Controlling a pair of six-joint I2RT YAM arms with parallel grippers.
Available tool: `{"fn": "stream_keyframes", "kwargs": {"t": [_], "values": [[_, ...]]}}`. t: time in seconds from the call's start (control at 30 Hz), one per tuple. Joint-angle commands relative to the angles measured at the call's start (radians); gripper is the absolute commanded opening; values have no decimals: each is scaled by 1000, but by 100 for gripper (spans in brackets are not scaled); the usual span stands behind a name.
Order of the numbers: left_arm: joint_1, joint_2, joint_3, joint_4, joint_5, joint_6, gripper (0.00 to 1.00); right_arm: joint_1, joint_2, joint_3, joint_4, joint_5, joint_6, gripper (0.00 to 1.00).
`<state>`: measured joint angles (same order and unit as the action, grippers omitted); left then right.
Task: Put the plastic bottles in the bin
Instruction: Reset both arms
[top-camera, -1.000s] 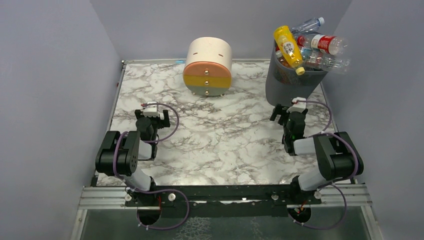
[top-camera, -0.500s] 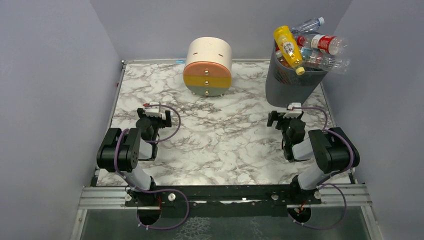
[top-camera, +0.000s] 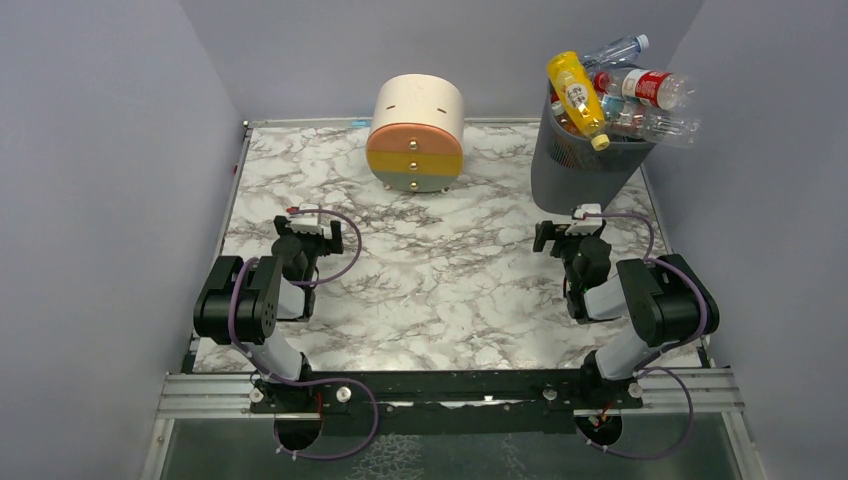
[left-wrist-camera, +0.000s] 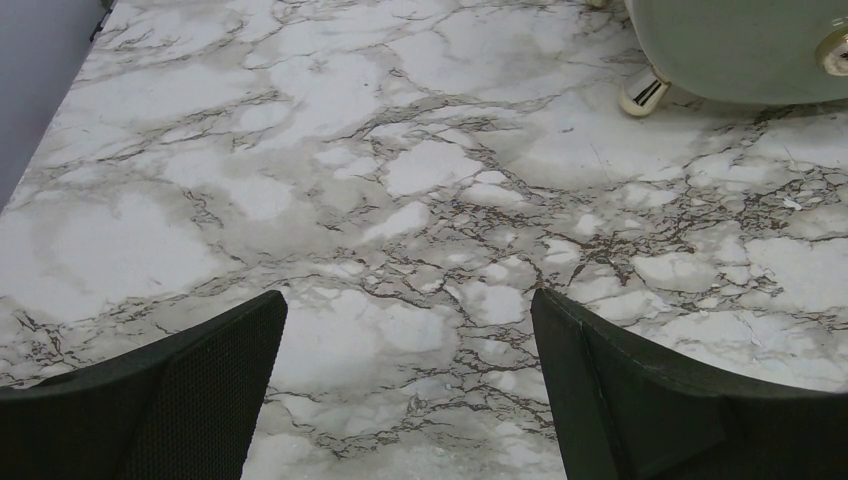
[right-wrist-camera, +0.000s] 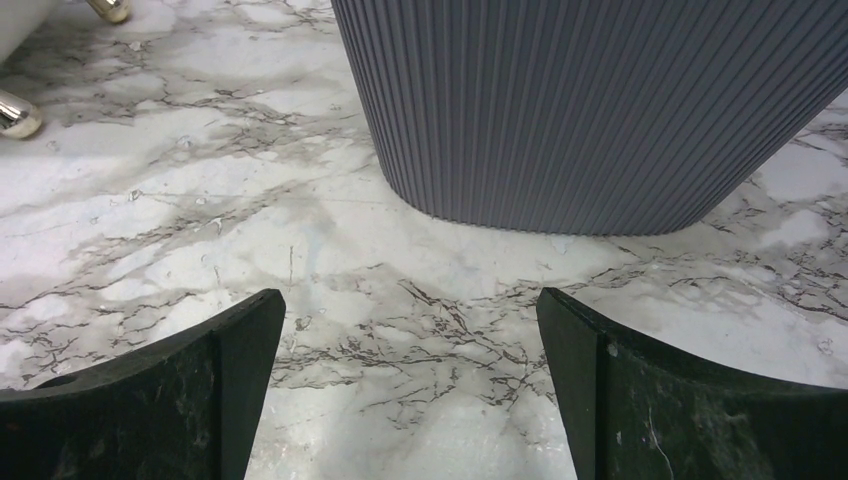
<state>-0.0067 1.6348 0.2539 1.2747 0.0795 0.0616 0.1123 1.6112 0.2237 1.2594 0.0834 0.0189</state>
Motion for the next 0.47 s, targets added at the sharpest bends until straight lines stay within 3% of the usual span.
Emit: {"fn": "stream_keyframes", "kwargs": {"t": [0.0, 0.43], "values": [[4, 7, -9, 40, 23, 4, 99, 7, 7, 8, 52, -22, -18, 100], [-11, 6, 2, 15, -10, 10, 99, 7, 6, 8, 48, -22, -18, 100]]}}
